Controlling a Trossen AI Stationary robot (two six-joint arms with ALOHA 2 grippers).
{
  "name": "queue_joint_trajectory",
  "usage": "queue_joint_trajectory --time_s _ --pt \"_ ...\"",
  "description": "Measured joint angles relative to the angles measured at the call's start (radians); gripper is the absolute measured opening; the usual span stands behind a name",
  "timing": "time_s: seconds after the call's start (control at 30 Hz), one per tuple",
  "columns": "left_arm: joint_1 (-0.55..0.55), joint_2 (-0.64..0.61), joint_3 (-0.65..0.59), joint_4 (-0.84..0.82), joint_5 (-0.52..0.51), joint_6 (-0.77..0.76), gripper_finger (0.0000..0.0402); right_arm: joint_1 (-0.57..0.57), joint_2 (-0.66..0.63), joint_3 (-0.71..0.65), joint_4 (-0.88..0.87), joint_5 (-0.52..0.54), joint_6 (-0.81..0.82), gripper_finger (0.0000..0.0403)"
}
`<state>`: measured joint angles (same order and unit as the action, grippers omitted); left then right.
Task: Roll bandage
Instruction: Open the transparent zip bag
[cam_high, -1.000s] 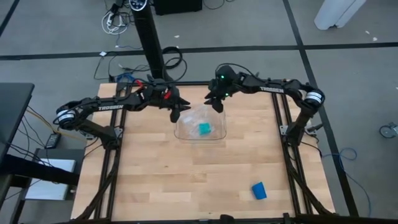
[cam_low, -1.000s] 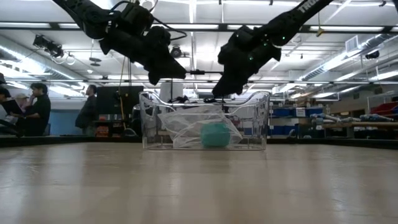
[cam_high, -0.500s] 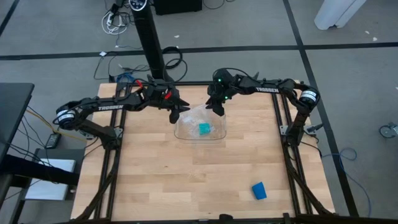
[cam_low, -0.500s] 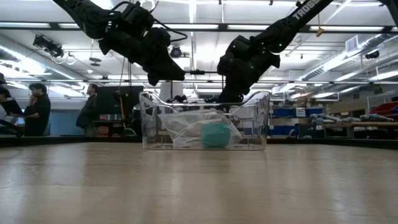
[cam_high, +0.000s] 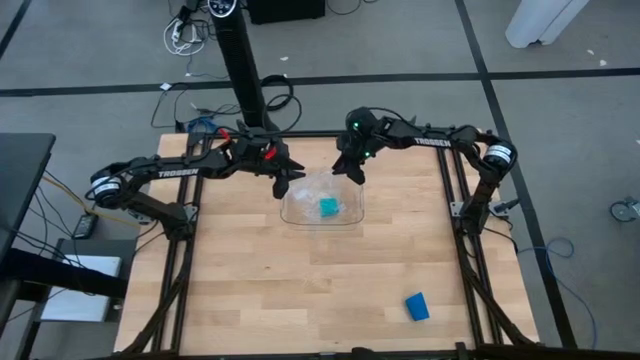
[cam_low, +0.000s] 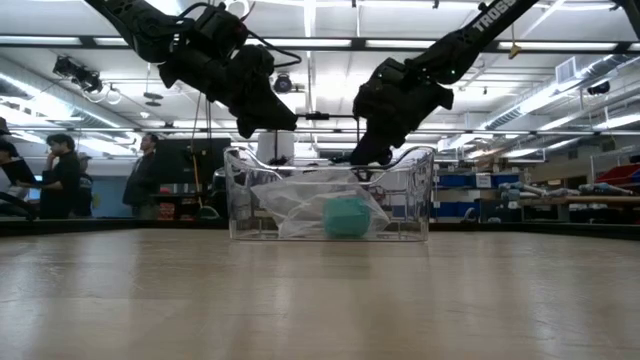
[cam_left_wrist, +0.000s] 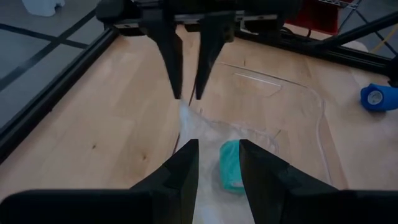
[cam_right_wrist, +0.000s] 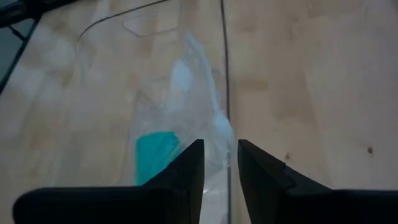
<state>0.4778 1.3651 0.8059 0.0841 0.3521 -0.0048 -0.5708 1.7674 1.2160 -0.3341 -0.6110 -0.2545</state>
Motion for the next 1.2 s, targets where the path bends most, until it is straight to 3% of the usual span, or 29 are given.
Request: queue_joint_trajectory --time_s 0.13,0.3,0.67,1.07,1.2 --pt "0.0 0.0 0.0 -0.001 -0.001 0.0 0.0121 0.008 0.015 -0.001 -0.009 0.047 0.003 0.0089" --pt "0.0 0.0 0.0 -0.002 -0.003 0.0 0.0121 0.014 0.021 -0.001 -0.003 -0.03 -0.037 0.0081" --pt "0.0 0.0 0.0 -0.002 -0.003 0.0 0.0121 0.108 0.032 -0.001 0.032 0.215 -0.281 0.0063" --pt "0.0 0.0 0.0 -0.012 -0.003 0.0 0.0121 0.117 0.031 -0.001 0.079 0.275 -0.315 0.0059" --pt "0.0 0.0 0.0 -0.012 -0.003 0.0 0.0121 0.119 0.031 -0.001 0.079 0.274 -0.326 0.0022"
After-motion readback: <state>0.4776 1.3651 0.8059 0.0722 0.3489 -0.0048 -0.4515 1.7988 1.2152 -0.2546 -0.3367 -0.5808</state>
